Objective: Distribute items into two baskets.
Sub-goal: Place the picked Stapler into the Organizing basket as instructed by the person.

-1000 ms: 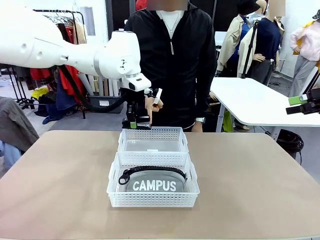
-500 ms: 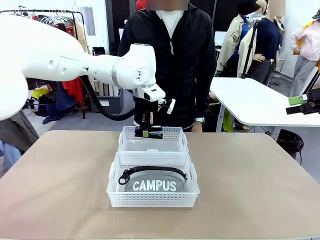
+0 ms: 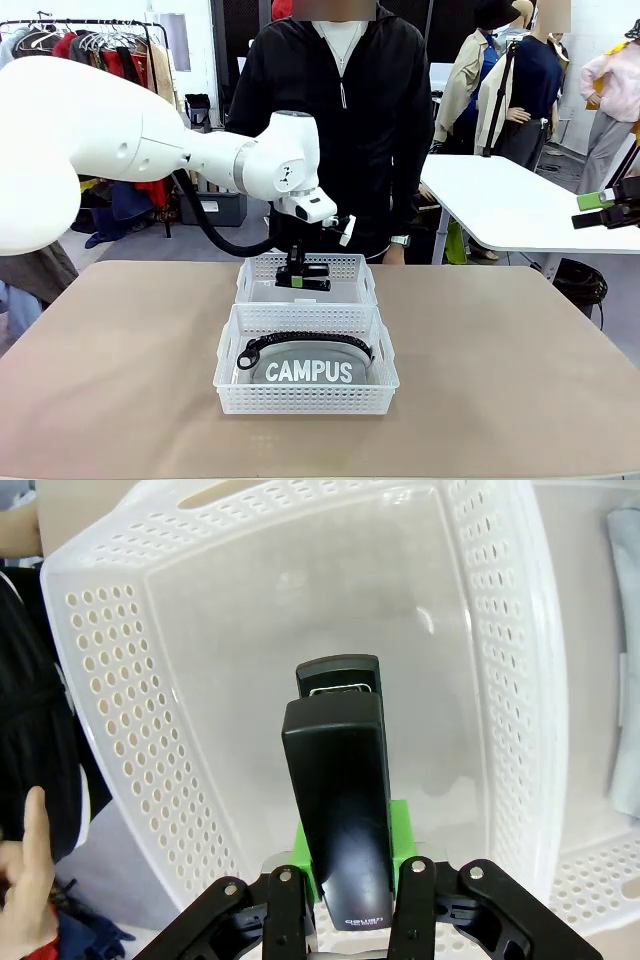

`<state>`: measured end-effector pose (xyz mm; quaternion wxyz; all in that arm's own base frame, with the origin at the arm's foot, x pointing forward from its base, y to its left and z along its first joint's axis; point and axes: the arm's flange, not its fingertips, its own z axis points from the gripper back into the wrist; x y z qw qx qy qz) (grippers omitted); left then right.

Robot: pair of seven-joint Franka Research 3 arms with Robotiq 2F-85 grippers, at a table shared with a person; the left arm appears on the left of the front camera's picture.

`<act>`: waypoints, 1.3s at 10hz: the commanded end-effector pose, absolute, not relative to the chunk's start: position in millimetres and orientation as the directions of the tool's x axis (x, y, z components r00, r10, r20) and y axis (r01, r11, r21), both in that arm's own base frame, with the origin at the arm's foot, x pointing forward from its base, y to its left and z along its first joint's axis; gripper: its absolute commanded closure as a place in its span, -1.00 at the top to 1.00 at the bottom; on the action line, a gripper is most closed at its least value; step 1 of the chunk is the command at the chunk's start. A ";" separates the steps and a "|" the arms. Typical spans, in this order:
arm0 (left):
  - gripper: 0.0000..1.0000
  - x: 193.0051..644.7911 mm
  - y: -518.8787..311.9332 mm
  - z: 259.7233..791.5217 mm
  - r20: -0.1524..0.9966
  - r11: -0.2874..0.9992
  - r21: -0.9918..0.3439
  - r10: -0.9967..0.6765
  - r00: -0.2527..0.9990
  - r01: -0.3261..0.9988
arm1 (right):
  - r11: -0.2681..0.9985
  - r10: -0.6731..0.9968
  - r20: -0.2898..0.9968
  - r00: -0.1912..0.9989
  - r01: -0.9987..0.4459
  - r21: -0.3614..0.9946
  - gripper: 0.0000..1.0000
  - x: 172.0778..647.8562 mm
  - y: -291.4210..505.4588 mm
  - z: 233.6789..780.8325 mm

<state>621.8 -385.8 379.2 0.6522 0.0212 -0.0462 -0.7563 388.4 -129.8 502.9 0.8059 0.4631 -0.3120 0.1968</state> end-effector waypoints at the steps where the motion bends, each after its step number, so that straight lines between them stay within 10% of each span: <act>1: -1.00 623.2 -388.4 374.6 0.011 -0.124 0.117 -0.992 -0.126 0.985 | 0.491 0.028 0.688 0.725 -0.609 0.623 1.00 388.1 -128.5 504.3; 11: -1.00 634.8 -384.5 350.1 0.044 -0.076 0.097 -0.996 -0.081 0.992 | 0.491 0.028 0.688 0.725 -0.609 0.623 1.00 388.1 -128.5 504.3; 13: -0.45 635.1 -384.1 351.1 0.047 -0.074 0.097 -0.996 -0.079 0.992 | 0.491 0.028 0.688 0.725 -0.609 0.623 1.00 388.1 -128.5 504.3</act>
